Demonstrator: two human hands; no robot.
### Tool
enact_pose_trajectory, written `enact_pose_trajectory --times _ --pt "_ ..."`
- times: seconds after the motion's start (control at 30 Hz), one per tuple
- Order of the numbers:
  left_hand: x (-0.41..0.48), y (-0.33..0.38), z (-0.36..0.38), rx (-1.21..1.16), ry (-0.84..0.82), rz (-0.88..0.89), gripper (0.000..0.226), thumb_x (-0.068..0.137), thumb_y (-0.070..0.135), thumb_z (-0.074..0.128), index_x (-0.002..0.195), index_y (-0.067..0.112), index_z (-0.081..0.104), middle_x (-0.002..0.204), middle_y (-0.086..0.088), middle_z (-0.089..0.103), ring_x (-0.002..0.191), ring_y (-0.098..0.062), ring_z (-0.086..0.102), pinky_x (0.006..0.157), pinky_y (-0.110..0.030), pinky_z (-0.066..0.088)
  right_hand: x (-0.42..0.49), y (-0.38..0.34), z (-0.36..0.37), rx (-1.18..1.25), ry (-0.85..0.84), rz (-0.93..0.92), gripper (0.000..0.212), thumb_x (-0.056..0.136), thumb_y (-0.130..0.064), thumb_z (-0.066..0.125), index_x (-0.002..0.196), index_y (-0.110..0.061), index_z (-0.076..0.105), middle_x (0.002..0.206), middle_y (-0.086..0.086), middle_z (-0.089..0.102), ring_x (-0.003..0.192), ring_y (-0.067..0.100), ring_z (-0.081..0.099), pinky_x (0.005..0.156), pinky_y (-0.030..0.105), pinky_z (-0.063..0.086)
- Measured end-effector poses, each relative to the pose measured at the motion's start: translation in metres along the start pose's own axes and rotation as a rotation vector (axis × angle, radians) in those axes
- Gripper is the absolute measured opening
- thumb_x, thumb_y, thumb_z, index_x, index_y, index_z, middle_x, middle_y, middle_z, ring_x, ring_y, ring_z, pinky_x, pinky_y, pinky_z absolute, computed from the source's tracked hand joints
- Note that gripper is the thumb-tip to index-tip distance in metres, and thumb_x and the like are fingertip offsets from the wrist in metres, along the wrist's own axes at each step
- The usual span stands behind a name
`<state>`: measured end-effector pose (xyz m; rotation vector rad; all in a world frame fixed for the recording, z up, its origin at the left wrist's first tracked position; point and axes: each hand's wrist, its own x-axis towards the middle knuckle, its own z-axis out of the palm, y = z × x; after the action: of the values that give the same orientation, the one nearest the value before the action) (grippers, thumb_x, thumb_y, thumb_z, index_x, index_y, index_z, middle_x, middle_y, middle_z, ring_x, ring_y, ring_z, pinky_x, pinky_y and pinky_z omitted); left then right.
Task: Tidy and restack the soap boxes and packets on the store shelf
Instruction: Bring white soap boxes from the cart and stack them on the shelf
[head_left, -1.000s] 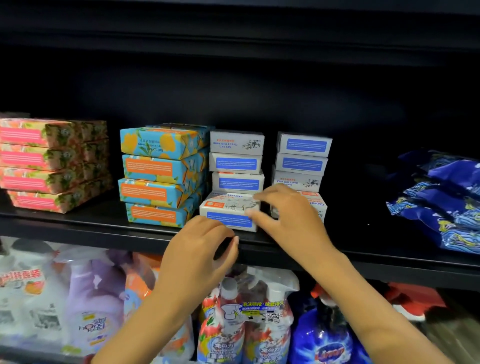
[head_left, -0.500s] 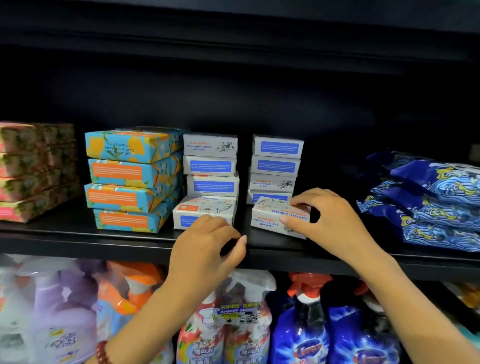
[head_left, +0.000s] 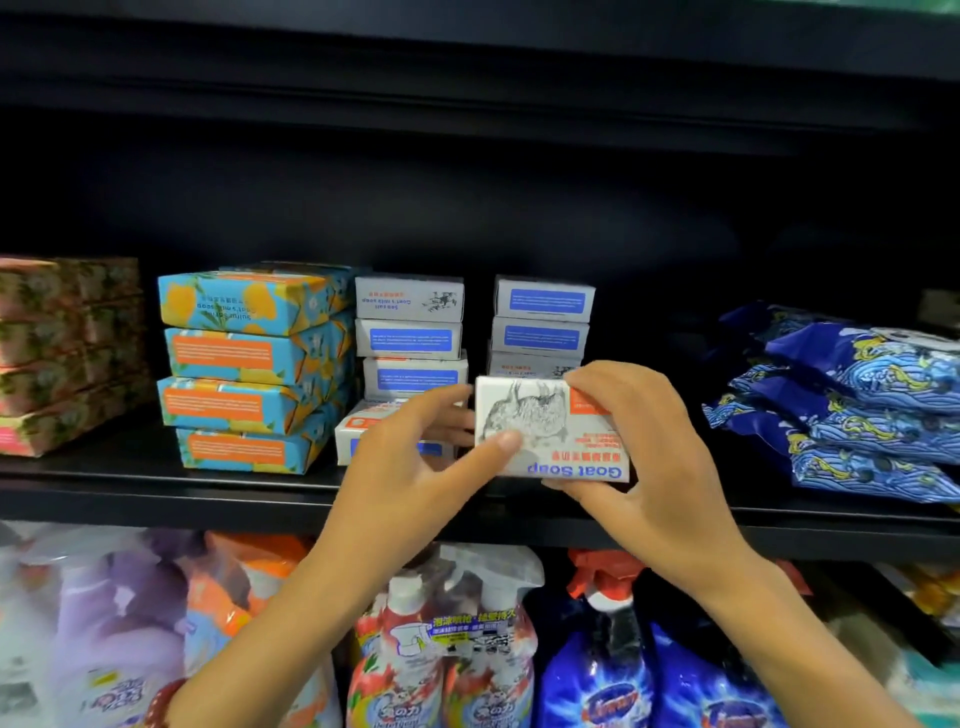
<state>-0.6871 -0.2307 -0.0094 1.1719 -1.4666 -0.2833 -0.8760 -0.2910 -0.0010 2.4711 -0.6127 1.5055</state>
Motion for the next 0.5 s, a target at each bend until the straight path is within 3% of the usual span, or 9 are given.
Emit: enact_pose_trajectory --times 0.07,0.13,0.17,0.23,0.33,0.5 --pt "0.003 0.008 0.002 -0.119 -0.057 0.011 0.046 0.065 0.053 0.076 0.103 0.031 0.067 0.097 0.020 0.071 0.093 0.002 0.065 0.073 -0.018 0.053 0.002 -0.005 -0.002 0.017 0.021 -0.100 0.059 0.070 -0.009 0.072 0.122 -0.013 0.044 0.127 0.000 0.045 0.123 0.013 0.039 0.102 0.022 0.036" --pt "0.003 0.012 0.003 -0.204 -0.006 0.062 0.041 0.061 0.040 0.083 0.096 0.027 0.068 0.095 0.015 0.072 0.090 -0.003 0.068 0.071 -0.020 0.055 0.001 -0.008 -0.004 0.056 -0.001 -0.115 0.069 0.068 -0.005 0.073 0.127 -0.020 0.039 0.138 -0.002 0.034 0.133 0.016 0.031 0.105 0.033 0.038" --pt "0.001 0.012 0.002 -0.216 0.010 0.104 0.041 0.061 0.038 0.084 0.096 0.027 0.067 0.096 0.014 0.072 0.090 -0.004 0.068 0.072 -0.020 0.055 0.001 -0.009 -0.007 0.099 -0.028 -0.087 0.076 0.068 -0.013 0.076 0.132 -0.024 0.035 0.143 -0.003 0.028 0.136 0.016 0.027 0.106 0.034 0.037" --pt "-0.003 0.010 0.001 -0.182 -0.004 0.208 0.039 0.065 0.033 0.082 0.100 0.029 0.065 0.100 0.014 0.071 0.095 -0.004 0.067 0.077 -0.016 0.052 0.000 -0.010 -0.017 0.254 -0.101 0.041 0.091 0.065 -0.039 0.079 0.139 -0.036 0.026 0.149 -0.005 0.023 0.139 0.013 0.024 0.108 0.022 0.030" --pt "-0.008 0.007 0.000 -0.096 -0.034 0.339 0.039 0.070 0.023 0.083 0.102 0.025 0.061 0.101 0.014 0.068 0.097 -0.007 0.066 0.080 -0.016 0.050 0.002 -0.009 -0.026 0.483 -0.174 0.313 0.082 0.065 -0.055 0.071 0.137 -0.038 0.036 0.139 -0.018 0.042 0.127 0.002 0.041 0.100 0.014 0.036" --pt "-0.010 0.004 0.002 -0.086 -0.038 0.438 0.035 0.074 0.027 0.075 0.106 0.026 0.059 0.107 0.012 0.066 0.101 -0.015 0.064 0.084 -0.037 0.053 0.008 -0.006 -0.027 0.528 -0.386 0.539 0.072 0.060 -0.055 0.070 0.126 -0.040 0.049 0.111 -0.020 0.064 0.100 -0.008 0.059 0.082 0.013 0.048"
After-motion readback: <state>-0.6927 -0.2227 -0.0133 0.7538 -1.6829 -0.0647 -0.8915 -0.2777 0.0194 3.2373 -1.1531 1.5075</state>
